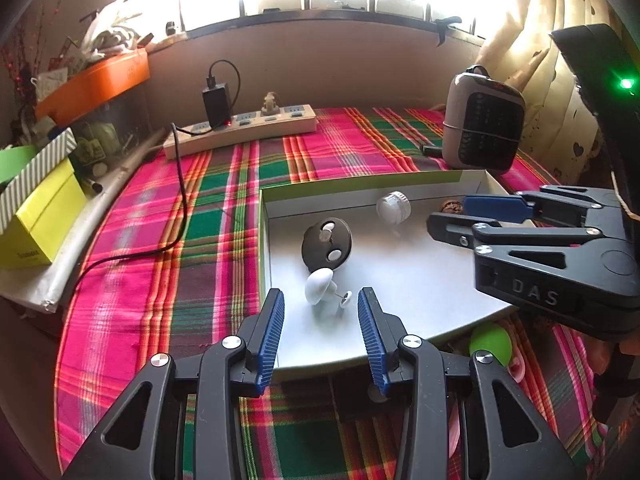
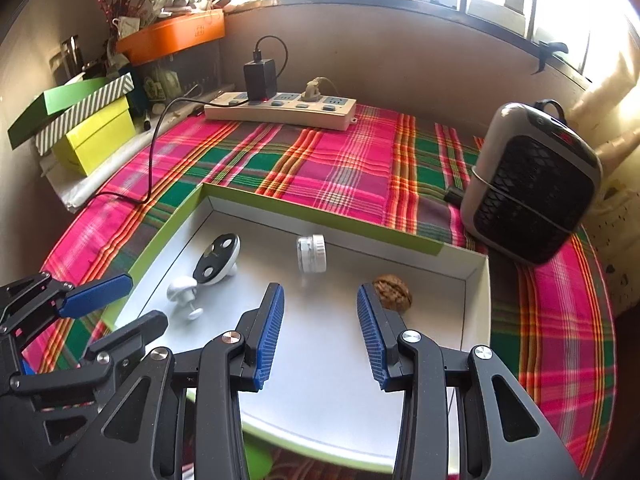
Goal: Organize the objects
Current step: 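Withdraw both open grippers away from the tray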
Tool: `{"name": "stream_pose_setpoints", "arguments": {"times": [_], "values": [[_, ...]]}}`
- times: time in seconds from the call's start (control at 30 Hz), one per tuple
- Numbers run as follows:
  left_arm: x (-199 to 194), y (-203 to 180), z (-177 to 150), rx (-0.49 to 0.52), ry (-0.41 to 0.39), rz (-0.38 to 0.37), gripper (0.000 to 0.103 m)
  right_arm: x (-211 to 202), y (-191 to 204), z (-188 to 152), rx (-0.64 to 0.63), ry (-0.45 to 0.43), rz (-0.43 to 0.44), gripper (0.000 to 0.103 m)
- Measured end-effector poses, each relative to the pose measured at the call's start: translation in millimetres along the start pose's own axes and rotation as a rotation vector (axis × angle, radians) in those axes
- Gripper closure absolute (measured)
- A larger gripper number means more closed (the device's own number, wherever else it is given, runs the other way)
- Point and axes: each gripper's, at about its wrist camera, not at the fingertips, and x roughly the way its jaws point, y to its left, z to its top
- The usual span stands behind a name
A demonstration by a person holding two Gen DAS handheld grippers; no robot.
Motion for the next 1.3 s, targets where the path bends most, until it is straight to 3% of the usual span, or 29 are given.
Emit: {"name": "stream_pose_setpoints", "arguments": {"times": [0.33, 0.53, 0.97, 1.1, 1.3], "values": [[-14.1, -2.1, -10.2, 0.003, -0.026, 0.000, 0.066, -27.9, 0.5, -20.2, 0.019, -0.058, -0.003, 0.063], [-21.7, -5.3, -18.3, 0.036, -0.051, 0.044, 0.066, -46.0, -2.0, -36.4, 0.034, -0.093, -0.025, 0.060], [-31.4, 12.5, -32.1, -0.029, -0.045, -0.015, 0.066, -69.0, -21.8, -72.1, 0.087, -0.103, -0.084, 0.059], [-29.8, 21.1, -36.6, -0.052, -0.029, -0.036, 0.061, -76.5, -29.2, -83.3, 0.103, -0.105, -0.121, 0.059], [-22.4, 25.1, -42.2, -0.071, 0.000, -0.106, 0.061, -80.1, -42.6, -101.1, 0.149, -0.081, -0.138, 0.057]]}}
